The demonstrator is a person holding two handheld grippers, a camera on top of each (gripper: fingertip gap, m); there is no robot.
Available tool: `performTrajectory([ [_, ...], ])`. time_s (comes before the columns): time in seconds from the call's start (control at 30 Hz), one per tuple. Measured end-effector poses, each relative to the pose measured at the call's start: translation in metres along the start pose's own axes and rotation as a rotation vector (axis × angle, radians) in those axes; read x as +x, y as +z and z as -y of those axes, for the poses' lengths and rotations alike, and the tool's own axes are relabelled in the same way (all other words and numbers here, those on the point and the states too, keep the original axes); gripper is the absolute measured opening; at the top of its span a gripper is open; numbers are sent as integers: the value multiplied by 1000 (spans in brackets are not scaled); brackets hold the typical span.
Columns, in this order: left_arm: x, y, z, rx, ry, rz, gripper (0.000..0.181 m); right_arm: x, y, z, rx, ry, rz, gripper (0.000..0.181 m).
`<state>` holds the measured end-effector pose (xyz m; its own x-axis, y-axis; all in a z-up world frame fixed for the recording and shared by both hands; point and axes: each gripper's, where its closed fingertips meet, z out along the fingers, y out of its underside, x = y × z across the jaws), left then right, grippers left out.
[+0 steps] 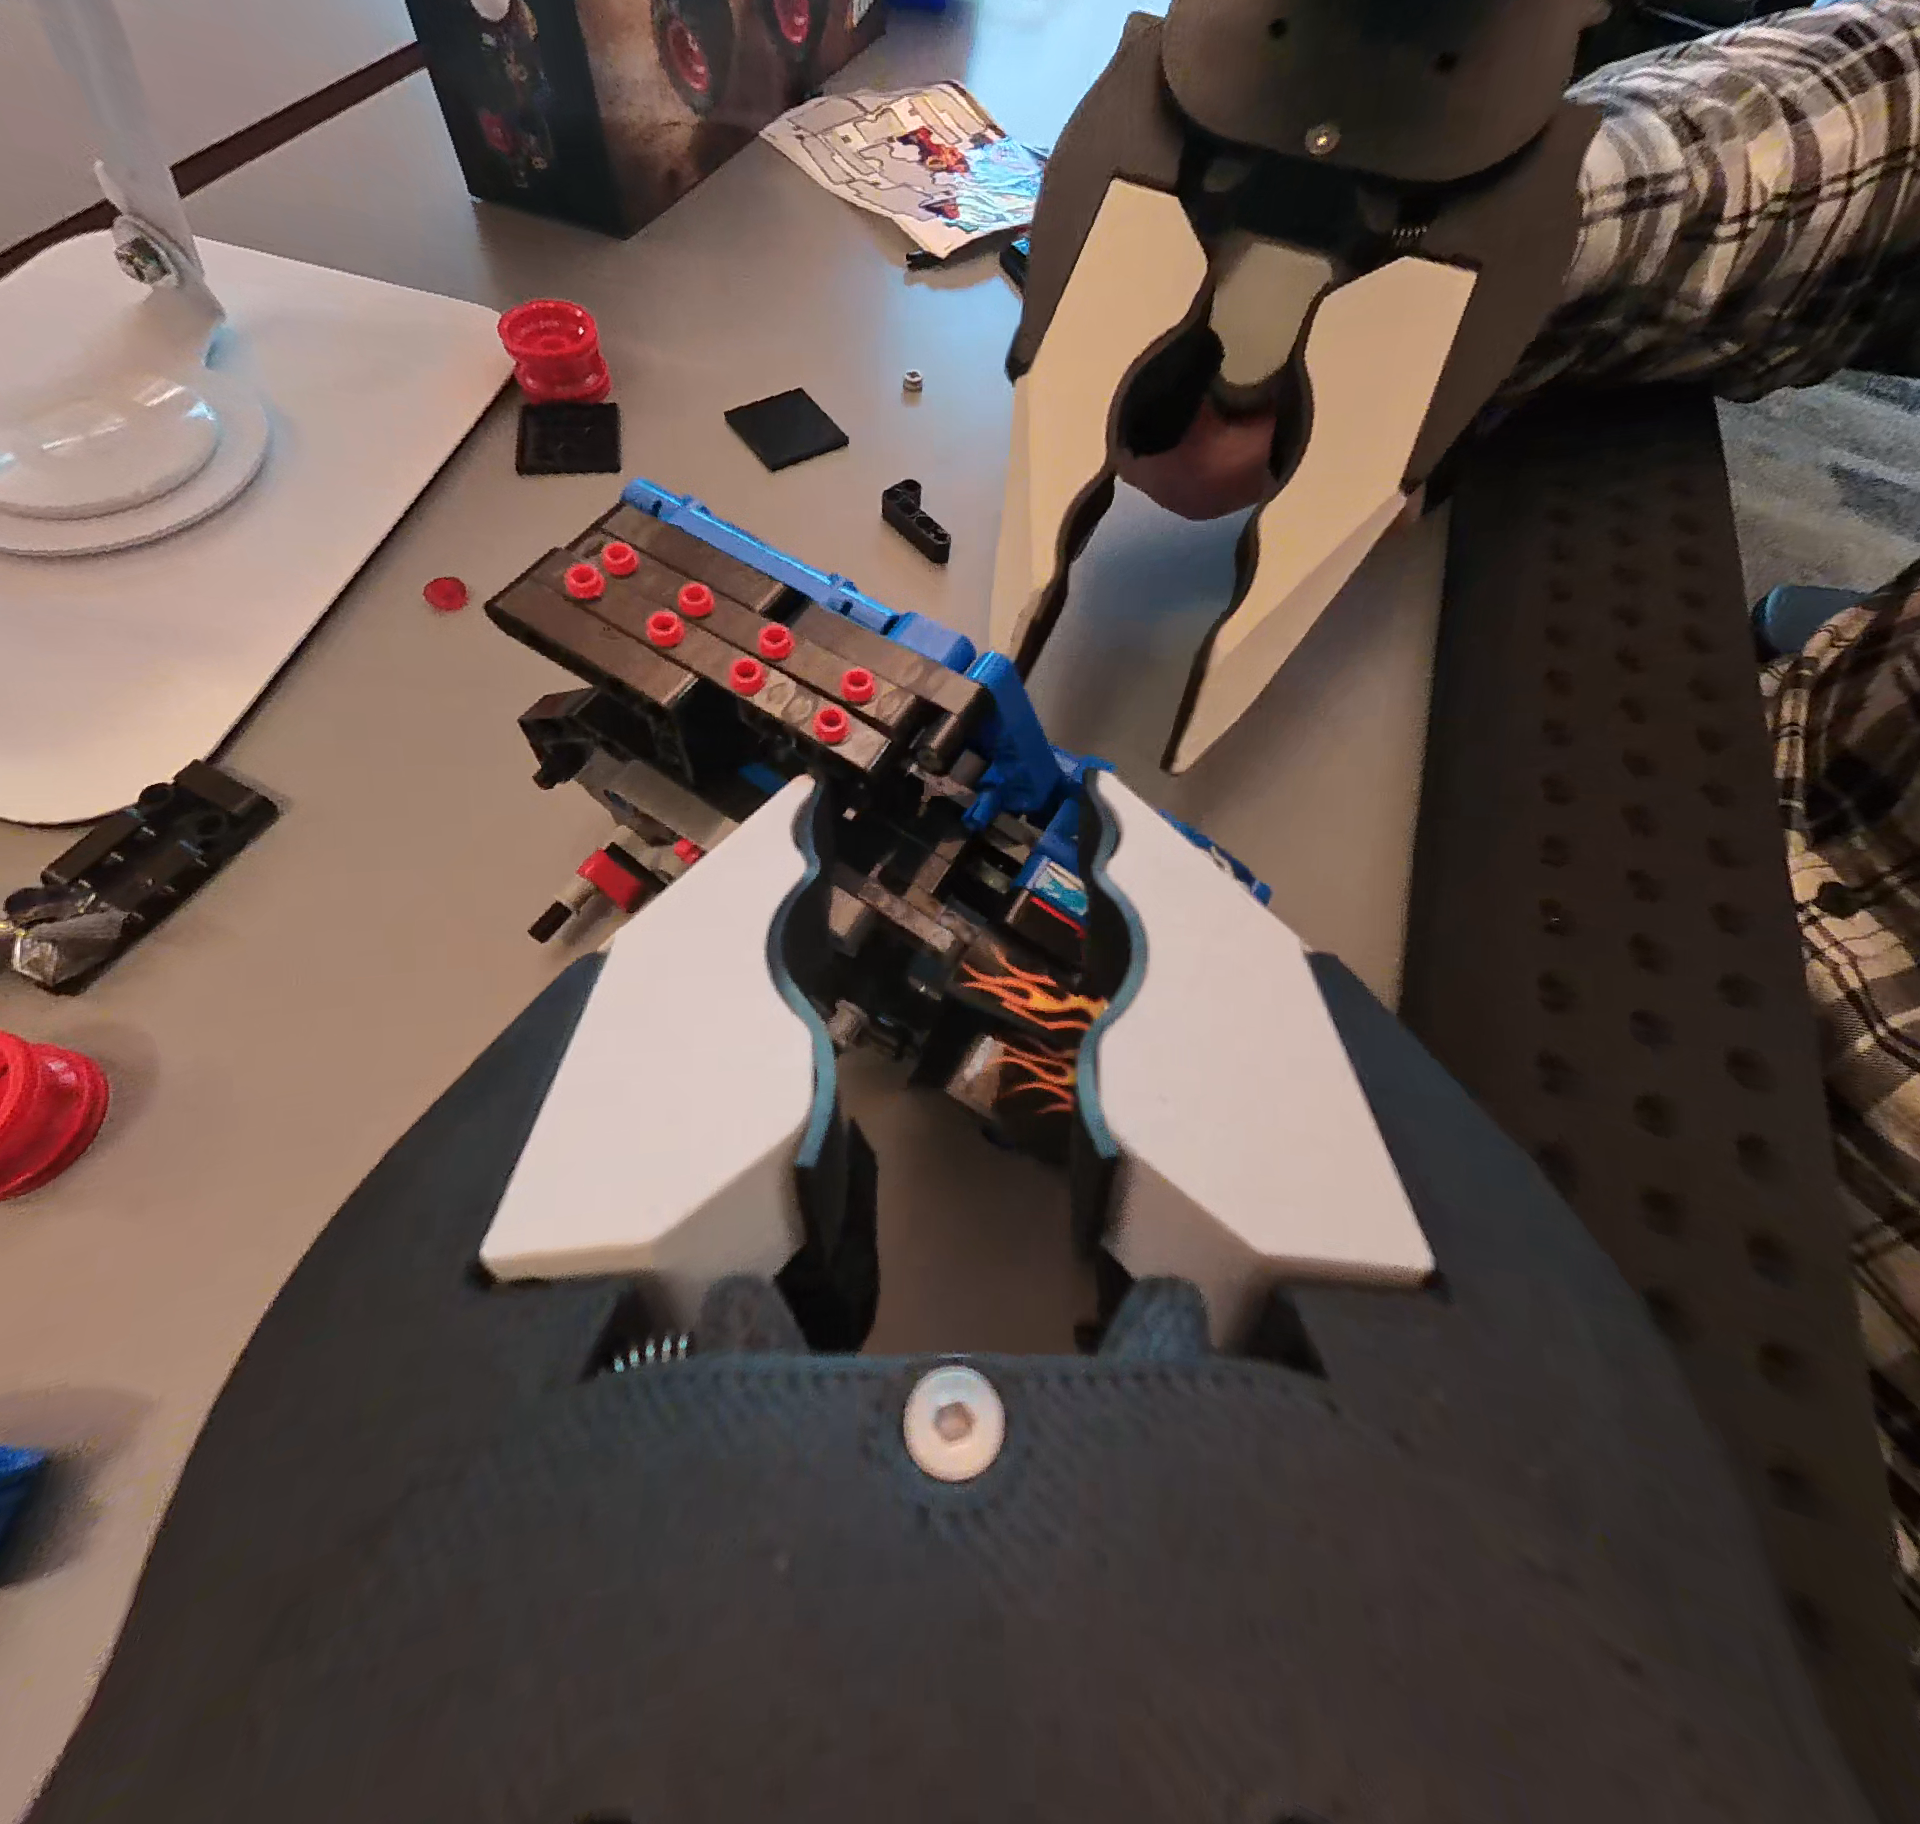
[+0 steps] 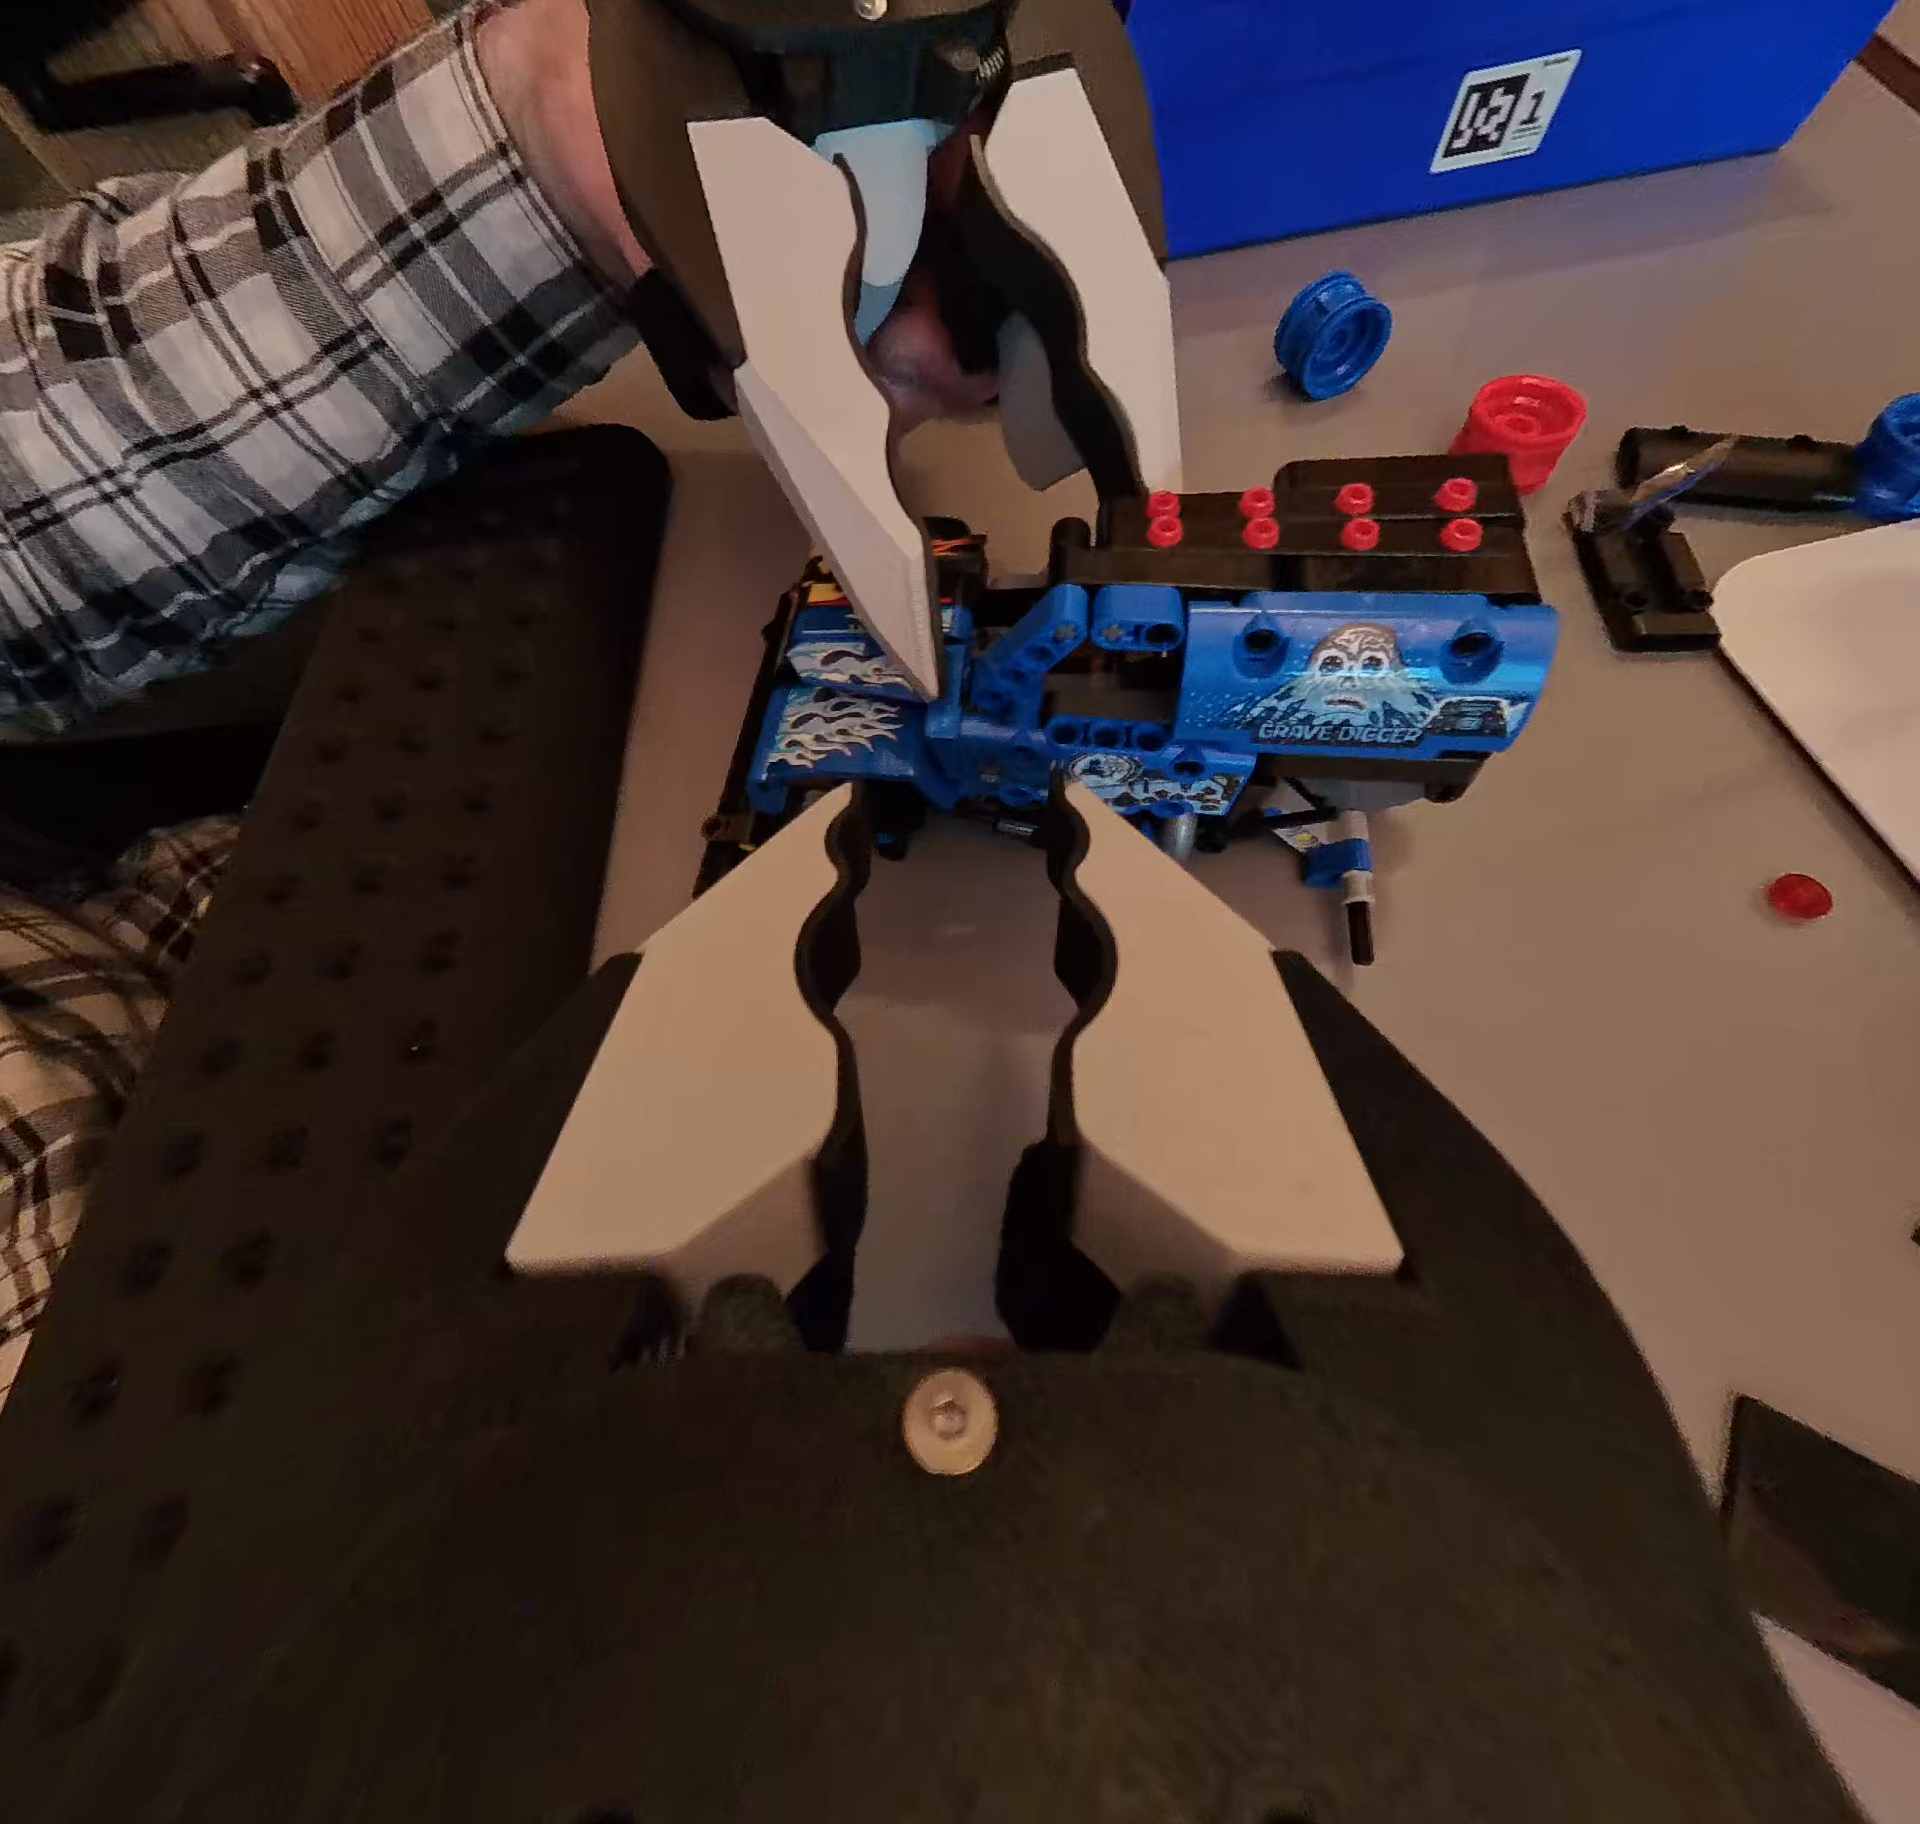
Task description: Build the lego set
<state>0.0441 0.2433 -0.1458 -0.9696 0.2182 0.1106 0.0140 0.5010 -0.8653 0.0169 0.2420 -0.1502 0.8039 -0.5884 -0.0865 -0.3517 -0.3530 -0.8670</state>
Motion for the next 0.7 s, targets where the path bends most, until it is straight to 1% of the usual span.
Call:
performTrajectory([
  [0.07, -1, 1, 0, 6, 0, 5, 41, 3, 1, 0, 7, -17, -20, 32],
  [0.37, 0, 1, 2, 34, -8, -12, 42, 7, 2, -1, 1, -118, -84, 26],
  [0.43, 1, 0, 1, 33, -1, -10, 44, 8, 2, -2, -5, -122, -87, 26],
  [0.53, 3, -5, 5, 57, -19, -11, 63, 10, 3, -5, -19, -134, -94, 27],
  [0.63, 1, -13, 11, 88, -24, 5, 64, 11, 3, -6, -15, -130, -87, 27],
  [0.7, -2, -11, 6, 57, -14, 35, 64, 11, 4, -7, -17, -134, -83, 28],
])
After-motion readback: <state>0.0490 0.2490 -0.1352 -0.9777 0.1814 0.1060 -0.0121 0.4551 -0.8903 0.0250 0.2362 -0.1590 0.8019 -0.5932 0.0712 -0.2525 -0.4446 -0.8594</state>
